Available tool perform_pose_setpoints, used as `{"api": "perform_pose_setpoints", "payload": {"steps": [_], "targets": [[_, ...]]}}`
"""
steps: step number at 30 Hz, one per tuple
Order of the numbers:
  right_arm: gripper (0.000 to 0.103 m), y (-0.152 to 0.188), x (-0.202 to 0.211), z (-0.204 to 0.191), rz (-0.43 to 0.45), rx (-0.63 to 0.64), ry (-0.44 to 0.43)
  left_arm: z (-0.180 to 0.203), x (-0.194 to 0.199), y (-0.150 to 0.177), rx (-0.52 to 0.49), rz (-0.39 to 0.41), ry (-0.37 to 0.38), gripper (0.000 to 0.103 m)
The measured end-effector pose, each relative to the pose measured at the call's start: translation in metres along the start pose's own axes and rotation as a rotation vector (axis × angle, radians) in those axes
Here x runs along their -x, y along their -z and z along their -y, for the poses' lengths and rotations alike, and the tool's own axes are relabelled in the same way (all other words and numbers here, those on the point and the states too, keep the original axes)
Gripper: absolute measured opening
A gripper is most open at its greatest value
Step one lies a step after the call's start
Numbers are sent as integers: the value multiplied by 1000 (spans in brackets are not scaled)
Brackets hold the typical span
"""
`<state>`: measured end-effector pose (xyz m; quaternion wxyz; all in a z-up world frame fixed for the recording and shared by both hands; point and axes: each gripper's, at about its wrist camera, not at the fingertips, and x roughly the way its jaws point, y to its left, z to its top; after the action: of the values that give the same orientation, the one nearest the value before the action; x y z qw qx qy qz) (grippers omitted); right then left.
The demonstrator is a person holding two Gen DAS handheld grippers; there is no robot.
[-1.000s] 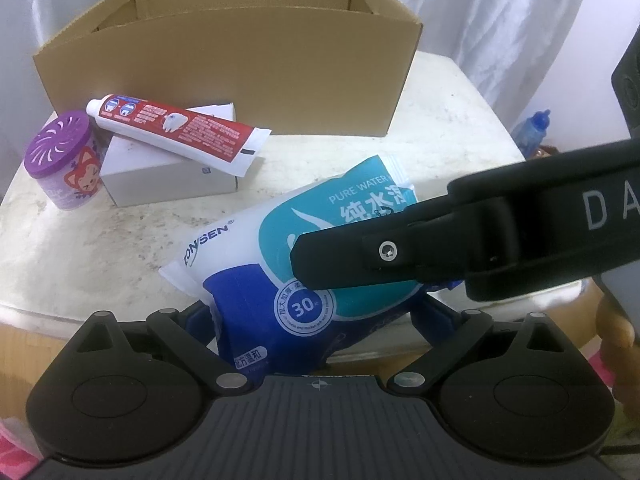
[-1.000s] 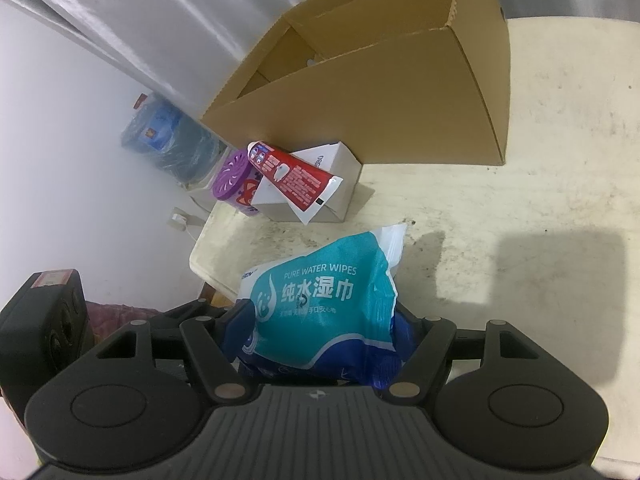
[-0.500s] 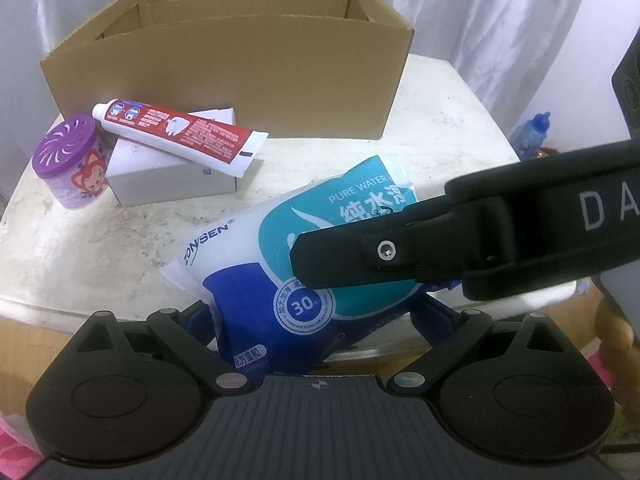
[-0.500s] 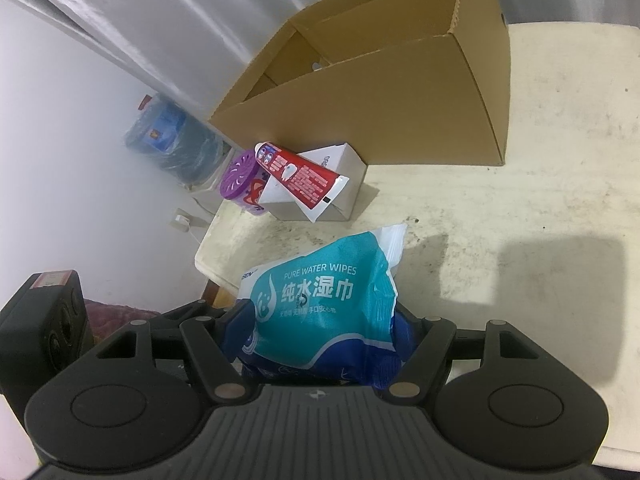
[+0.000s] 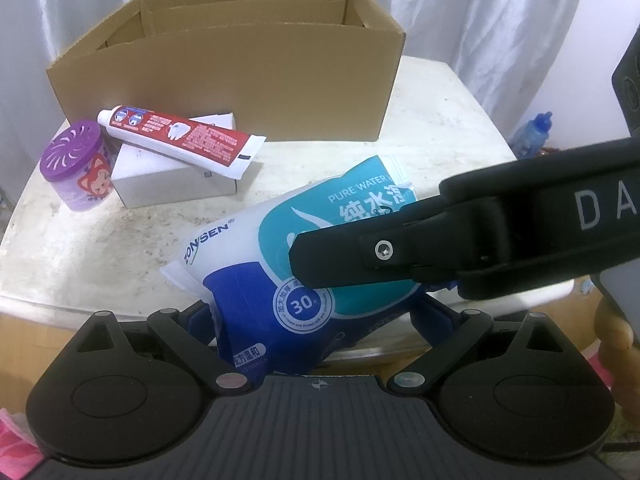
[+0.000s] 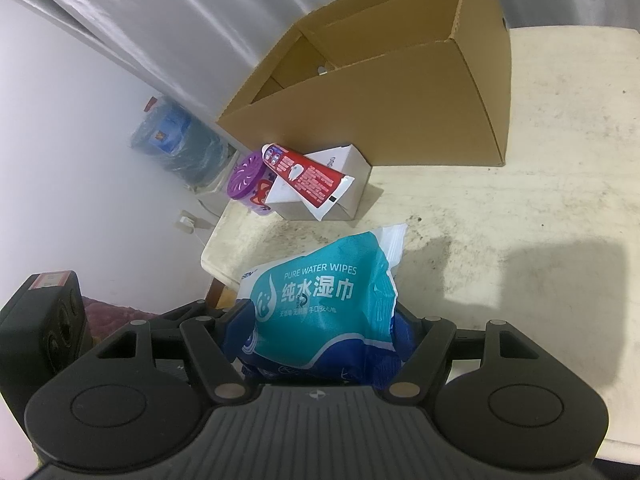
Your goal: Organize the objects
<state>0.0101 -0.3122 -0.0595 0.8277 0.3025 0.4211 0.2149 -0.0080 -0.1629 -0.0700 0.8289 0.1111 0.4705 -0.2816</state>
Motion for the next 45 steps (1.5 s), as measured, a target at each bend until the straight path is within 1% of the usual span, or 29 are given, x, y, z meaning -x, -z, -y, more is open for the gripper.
{"api": "perform_pose_setpoints", "payload": {"steps": [18,45], "targets": [[73,2,6,-3,12,11,-8,4,7,2,-11,13,-9,96],[73,2,8,-4,13,17,-9,5,8,2,-9,15,-3,96]]}}
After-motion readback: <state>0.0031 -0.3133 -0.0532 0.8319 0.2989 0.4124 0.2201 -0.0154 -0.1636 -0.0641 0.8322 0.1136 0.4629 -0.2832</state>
